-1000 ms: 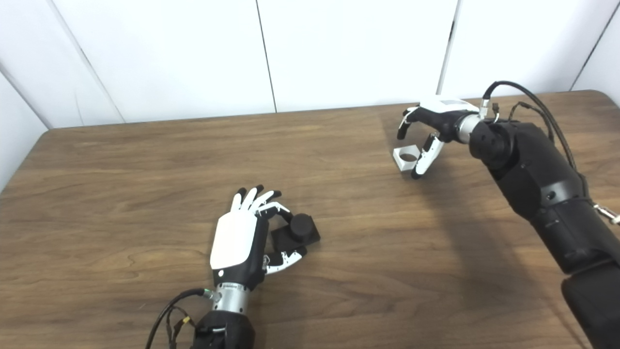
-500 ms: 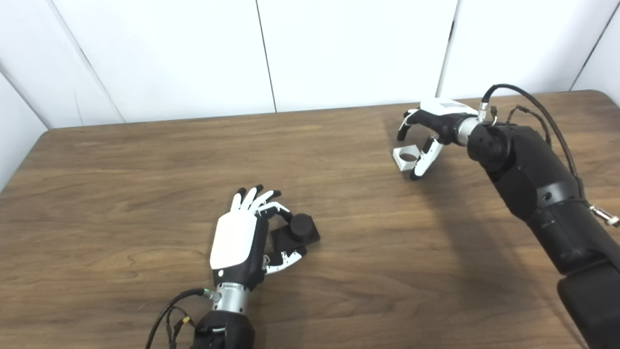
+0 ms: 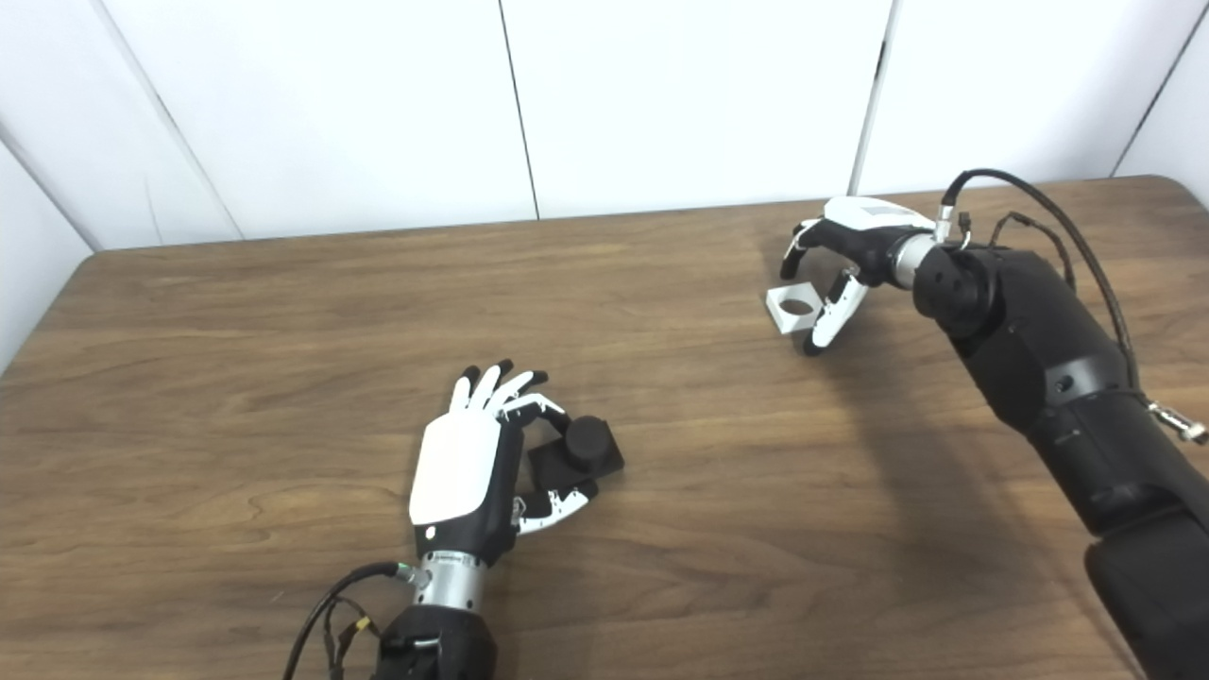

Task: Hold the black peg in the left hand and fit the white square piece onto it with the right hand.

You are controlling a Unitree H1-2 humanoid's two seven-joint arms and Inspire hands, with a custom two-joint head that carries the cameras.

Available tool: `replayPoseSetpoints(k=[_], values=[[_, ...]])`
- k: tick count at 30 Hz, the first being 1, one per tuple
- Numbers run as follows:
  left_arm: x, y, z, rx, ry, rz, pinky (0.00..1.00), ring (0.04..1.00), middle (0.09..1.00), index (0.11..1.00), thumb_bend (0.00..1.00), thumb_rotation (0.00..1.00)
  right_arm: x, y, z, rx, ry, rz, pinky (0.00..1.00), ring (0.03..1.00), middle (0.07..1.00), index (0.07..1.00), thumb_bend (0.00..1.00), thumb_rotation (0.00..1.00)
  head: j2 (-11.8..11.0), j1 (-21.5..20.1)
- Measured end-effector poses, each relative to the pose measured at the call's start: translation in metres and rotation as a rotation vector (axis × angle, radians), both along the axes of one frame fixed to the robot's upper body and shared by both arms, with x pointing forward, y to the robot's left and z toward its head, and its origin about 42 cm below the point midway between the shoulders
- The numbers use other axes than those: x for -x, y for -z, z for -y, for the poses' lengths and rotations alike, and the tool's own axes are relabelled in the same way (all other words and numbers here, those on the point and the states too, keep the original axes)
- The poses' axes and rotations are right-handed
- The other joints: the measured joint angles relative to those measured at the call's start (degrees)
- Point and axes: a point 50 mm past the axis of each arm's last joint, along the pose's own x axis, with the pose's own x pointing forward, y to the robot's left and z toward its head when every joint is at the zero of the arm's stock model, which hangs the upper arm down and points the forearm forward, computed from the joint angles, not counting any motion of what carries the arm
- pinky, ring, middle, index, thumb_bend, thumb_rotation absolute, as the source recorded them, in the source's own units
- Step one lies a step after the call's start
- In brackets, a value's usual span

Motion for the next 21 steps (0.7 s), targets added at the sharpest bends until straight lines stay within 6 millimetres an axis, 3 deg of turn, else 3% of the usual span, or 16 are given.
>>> replayPoseSetpoints(k=[21], values=[[0.0001, -0.0004, 0.0, 0.001, 0.0, 0.001, 1.0, 0.954, 0.852, 0.489, 0.51, 0.09, -0.0012, -0.0001, 0.0019, -0.034, -0.001, 0.05, 0.92, 0.975, 0.911, 0.635, 0.89, 0.11, 0.18, 0.35]])
